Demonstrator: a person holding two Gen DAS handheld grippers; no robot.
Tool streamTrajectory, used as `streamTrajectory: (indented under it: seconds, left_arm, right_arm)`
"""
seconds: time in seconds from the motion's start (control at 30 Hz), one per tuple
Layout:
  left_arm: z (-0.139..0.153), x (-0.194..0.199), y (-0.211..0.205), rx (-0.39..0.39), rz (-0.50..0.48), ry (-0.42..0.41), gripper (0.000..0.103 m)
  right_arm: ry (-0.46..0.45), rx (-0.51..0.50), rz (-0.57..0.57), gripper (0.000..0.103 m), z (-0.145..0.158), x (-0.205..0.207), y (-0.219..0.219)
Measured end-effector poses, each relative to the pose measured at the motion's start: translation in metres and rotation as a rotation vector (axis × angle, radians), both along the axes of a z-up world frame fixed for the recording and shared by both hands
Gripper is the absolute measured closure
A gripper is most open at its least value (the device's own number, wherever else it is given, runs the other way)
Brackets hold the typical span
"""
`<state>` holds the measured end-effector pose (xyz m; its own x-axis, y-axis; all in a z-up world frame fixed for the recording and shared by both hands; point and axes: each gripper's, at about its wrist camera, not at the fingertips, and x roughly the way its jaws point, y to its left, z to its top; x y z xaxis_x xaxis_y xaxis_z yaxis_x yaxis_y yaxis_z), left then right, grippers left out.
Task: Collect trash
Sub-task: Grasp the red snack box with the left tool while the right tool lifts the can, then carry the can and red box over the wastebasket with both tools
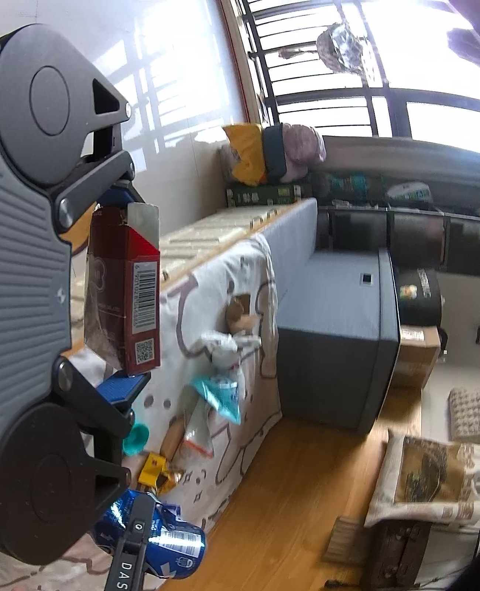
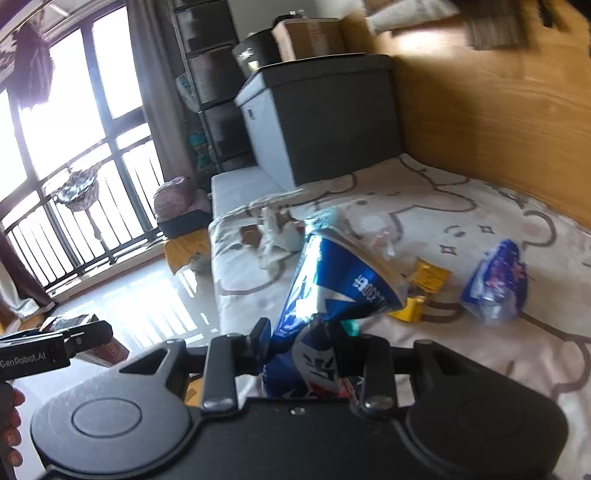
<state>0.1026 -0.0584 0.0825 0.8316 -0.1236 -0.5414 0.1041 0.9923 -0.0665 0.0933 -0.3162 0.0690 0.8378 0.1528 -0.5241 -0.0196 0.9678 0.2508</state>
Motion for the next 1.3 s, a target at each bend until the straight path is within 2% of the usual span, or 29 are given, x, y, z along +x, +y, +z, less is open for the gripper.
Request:
streamTrajectory:
  seconds: [0.43,0.77,0.93,1.07,1.3]
  left_arm:
    - [-0.025,0.013,0.094,-0.003,0.169,0.033,0.018]
    - [-0.049,0.031,0.157,0.005,0.282,0.036,0.018]
    - [-0.069,0.047,0.178,-0.013,0.316,0.071,0.018]
    - [-0.094,0.067,0.191,-0.03,0.325,0.122,0.018]
    - [-0.151,0.105,0.191,0.002,0.291,0.245,0.018]
  right_arm:
    - [0.015,-0.064,0.155,0.068,-0.018,0.04,0.094]
    - [0.047,-0.067,0.269,0.068,-0.042,0.087,0.177]
    - [0.112,-0.048,0.327,0.068,-0.073,0.118,0.218]
    - [0.203,-0.012,0.36,0.068,-0.109,0.145,0.243]
    - [0.365,0.032,0.388,0.068,-0.18,0.185,0.255]
